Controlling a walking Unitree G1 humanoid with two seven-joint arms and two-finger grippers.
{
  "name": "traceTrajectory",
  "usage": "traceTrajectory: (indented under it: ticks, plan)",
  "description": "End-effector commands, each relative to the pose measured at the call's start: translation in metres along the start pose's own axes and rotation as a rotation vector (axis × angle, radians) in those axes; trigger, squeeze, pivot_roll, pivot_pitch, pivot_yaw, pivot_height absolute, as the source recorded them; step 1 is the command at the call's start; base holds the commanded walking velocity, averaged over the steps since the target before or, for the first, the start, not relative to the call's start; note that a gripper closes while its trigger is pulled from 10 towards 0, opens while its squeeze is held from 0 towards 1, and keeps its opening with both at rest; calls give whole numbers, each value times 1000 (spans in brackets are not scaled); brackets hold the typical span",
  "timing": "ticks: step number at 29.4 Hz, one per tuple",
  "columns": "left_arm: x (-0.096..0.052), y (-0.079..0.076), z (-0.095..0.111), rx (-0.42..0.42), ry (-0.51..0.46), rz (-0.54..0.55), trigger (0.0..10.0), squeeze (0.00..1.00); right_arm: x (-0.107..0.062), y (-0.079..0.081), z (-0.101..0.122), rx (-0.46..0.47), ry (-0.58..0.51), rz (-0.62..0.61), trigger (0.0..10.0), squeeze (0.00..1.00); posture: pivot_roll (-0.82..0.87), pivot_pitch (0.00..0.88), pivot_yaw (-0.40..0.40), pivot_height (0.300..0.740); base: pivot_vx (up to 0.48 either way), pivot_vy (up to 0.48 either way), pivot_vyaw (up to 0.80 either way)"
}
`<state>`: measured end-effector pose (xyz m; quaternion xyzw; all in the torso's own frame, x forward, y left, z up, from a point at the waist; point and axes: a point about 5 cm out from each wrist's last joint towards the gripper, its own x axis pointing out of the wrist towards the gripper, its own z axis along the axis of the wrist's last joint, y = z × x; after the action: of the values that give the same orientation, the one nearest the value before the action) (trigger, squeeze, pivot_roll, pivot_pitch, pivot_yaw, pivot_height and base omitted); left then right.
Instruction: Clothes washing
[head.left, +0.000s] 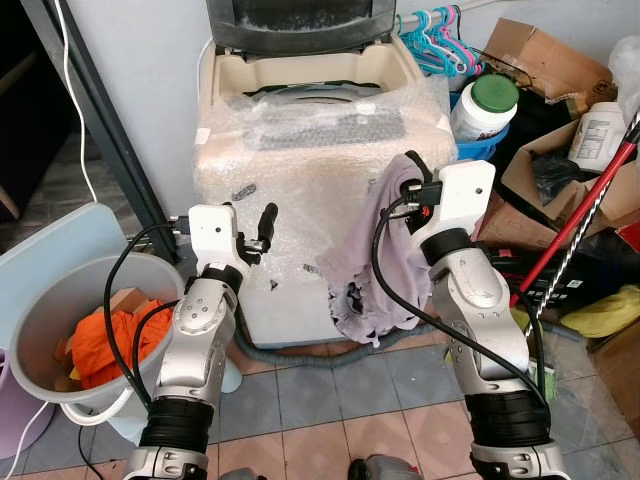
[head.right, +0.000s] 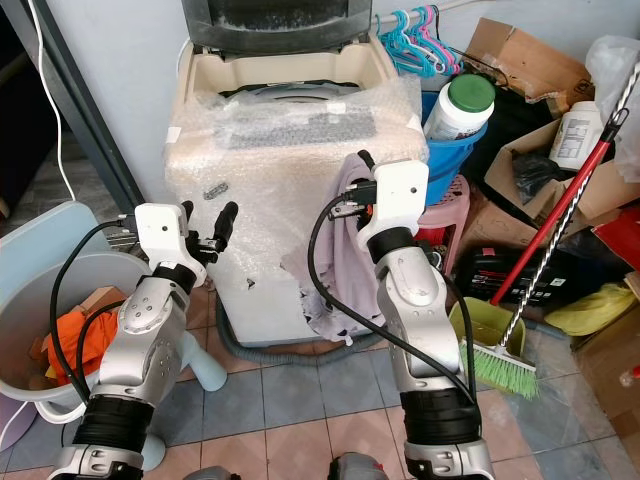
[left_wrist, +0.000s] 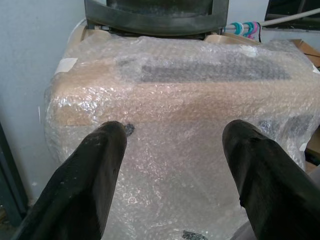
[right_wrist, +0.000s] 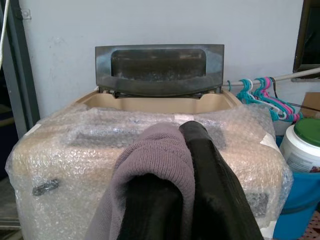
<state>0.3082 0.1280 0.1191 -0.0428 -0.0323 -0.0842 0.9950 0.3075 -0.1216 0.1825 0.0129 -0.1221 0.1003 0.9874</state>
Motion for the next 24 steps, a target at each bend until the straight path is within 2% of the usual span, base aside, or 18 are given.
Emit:
traceTrajectory:
  ticks: [1,3,7,11,15,20,24]
  plan:
    - [-2,3,3,12,-8,-2,10000,0,-2,-4,-2,-10,12,-22,10000,0,-90,30,45,740,0,0,0]
    - [-2,3,3,12,-7,-4,10000,0,-1,-2,-3,42,13,-23,10000,0,-88,31,45,740,0,0,0]
    - [-3,2,3,10,-13,-11,10000,0,2,4,1,47,-10,-10,10000,0,-88,28,45,740,0,0,0]
    - [-3,-2,7,7,-30,-27,10000,0,4,4,7,7,-38,-2,10000,0,-86,26,44,740,267,0,0]
    - [-5,0,3,12,-20,-19,10000,0,7,5,15,-52,-79,59,10000,0,-87,20,46,740,270,0,0]
    - [-15,5,-9,19,22,-2,10000,0,16,-2,29,-112,-120,109,10000,0,-88,26,46,740,272,0,0]
    - [-33,13,-28,41,92,55,10000,0,24,-10,39,-146,-147,125,10000,0,-84,38,41,740,275,0,0]
